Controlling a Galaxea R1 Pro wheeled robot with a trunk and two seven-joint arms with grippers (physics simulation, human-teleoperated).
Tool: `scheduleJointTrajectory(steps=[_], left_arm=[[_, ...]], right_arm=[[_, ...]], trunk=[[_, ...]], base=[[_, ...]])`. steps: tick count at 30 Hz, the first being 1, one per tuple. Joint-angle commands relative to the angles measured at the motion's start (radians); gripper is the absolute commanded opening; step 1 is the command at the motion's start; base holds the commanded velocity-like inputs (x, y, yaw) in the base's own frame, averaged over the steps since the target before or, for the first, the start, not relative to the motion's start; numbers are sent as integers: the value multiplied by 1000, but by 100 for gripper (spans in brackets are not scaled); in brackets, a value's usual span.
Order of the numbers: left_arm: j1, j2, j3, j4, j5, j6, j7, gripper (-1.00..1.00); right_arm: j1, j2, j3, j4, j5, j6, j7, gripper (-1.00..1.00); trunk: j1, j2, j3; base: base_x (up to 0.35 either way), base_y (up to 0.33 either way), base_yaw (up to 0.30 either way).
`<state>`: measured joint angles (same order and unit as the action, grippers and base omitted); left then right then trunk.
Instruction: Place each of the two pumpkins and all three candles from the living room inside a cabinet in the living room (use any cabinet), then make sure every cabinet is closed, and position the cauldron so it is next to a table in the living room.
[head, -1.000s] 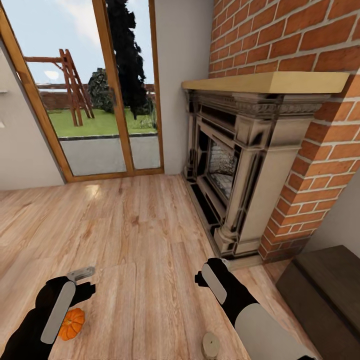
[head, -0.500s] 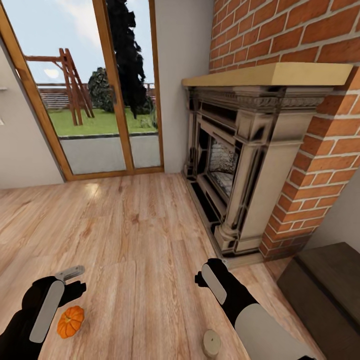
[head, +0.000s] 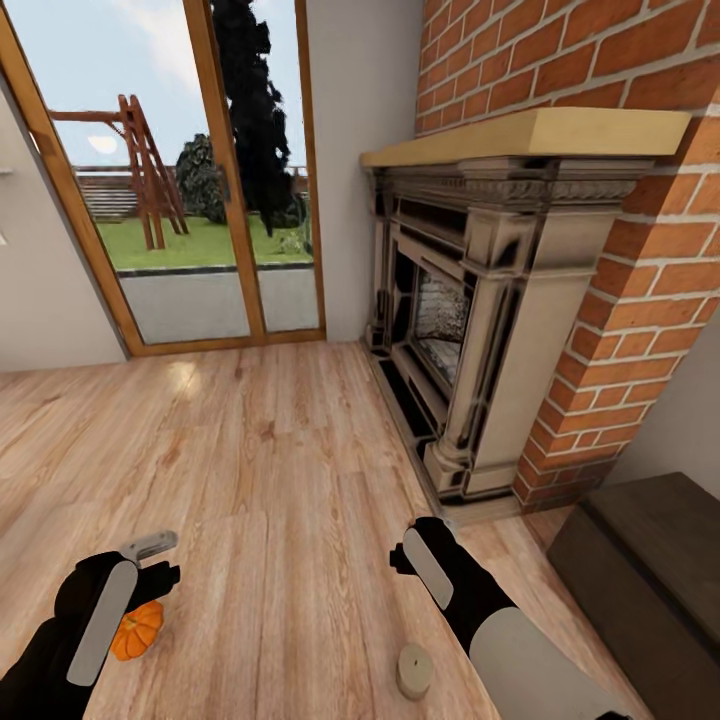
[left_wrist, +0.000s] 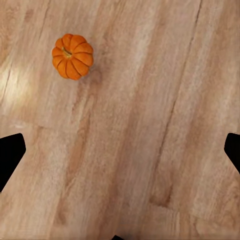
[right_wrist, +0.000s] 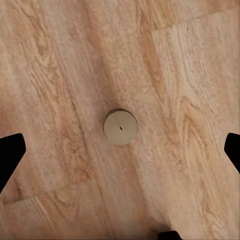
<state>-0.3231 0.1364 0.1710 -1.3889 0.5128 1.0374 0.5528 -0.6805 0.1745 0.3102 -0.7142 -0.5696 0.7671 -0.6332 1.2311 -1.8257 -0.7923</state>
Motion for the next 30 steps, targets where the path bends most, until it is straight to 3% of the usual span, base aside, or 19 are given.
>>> scheduleJointTrajectory(steps=[1,19,21,24,26,30], left_arm=[[-1,0,0,-1,10,3,9,100],[-1,-5,-6,3,11,-4,9,100],[-1,-22,-15,7,11,-7,8,100],[-1,-77,-34,17,8,-10,9,100],[-1,-89,-38,19,9,-11,8,100],[-1,-96,-40,22,12,-10,6,100]], right_arm=[[-1,0,2,-1,-9,1,-10,100],[-1,0,2,1,-8,-9,-10,100],[-1,0,3,4,-9,-40,-10,100],[4,0,4,7,-3,-82,-9,100],[7,0,14,7,-2,-89,-8,100],[7,0,84,7,-4,-94,-8,100]], trunk=[[4,-8,-4],[73,-134,-61],[81,-148,-67],[92,-169,-76],[100,-183,-83],[115,-211,-95]], base=[[-2,-2,0],[0,0,0],[0,0,0],[0,0,0],[0,0,0],[0,0,0]])
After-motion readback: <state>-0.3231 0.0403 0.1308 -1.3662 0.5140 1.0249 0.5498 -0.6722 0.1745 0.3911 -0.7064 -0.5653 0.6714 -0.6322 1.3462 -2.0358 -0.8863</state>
